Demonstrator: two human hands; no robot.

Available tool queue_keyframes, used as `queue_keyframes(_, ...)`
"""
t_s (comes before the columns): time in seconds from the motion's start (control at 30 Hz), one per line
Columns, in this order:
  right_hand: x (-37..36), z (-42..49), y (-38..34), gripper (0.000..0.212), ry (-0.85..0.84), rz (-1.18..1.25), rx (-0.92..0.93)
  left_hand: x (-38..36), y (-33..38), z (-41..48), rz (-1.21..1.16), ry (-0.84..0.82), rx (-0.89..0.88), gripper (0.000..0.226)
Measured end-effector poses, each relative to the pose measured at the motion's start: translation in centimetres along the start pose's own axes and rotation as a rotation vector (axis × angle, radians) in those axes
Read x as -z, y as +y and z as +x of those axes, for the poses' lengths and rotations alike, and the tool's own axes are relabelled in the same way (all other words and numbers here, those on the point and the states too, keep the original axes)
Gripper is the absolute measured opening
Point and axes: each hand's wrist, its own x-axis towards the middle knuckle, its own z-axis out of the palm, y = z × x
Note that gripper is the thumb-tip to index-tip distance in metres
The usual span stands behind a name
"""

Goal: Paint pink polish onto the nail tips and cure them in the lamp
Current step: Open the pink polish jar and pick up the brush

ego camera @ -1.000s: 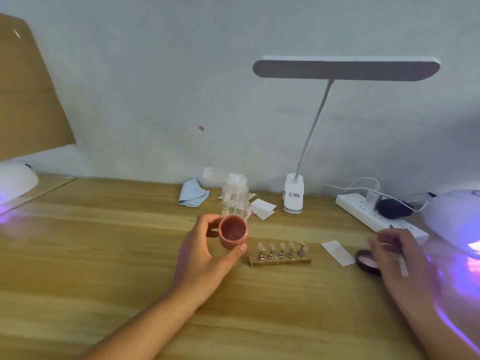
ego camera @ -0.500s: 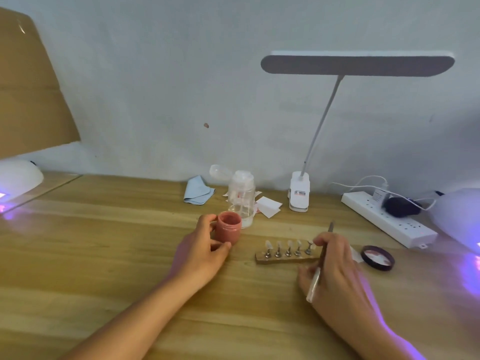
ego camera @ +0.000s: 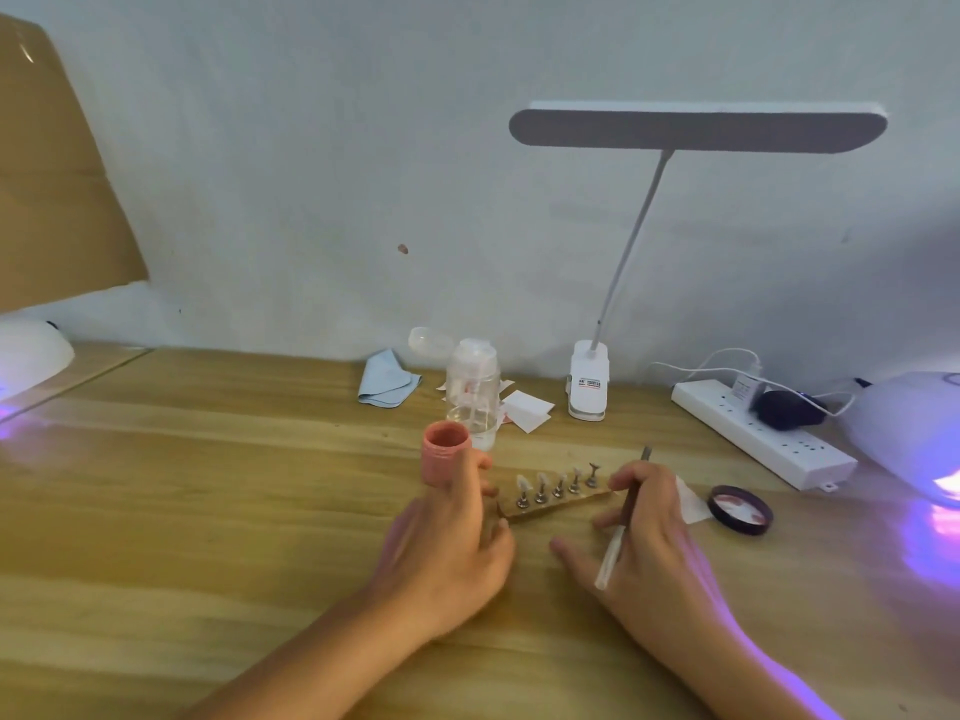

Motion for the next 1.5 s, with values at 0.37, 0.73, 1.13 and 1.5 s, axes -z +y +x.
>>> queue_keyframes(0.37,-0.8,0.1,-0.8,0.081,0.027,-0.182,0.108,0.0,1.0,-0.6,-0.455,-0.269,0.022,0.033)
queue_keyframes(0.73,1.8,0.9,2.7,0.065,-0.119,0.062,-0.055,-0.1,-0.6,-0.3,-0.281,0.004,0.102,0.040)
queue_keyframes(1.13,0.6,0.8,2.3,0.068,-0.049,0.008,0.261,0.3,-1.1,0.6,-0.298,-0.080,-0.010,0.017)
queue_keyframes(1.5,-0.2,0.8,2.7,0.047,-0.017,0.073,0.191,-0.4,-1.9,1.0,-0.202,-0.039,-0.022,0.011)
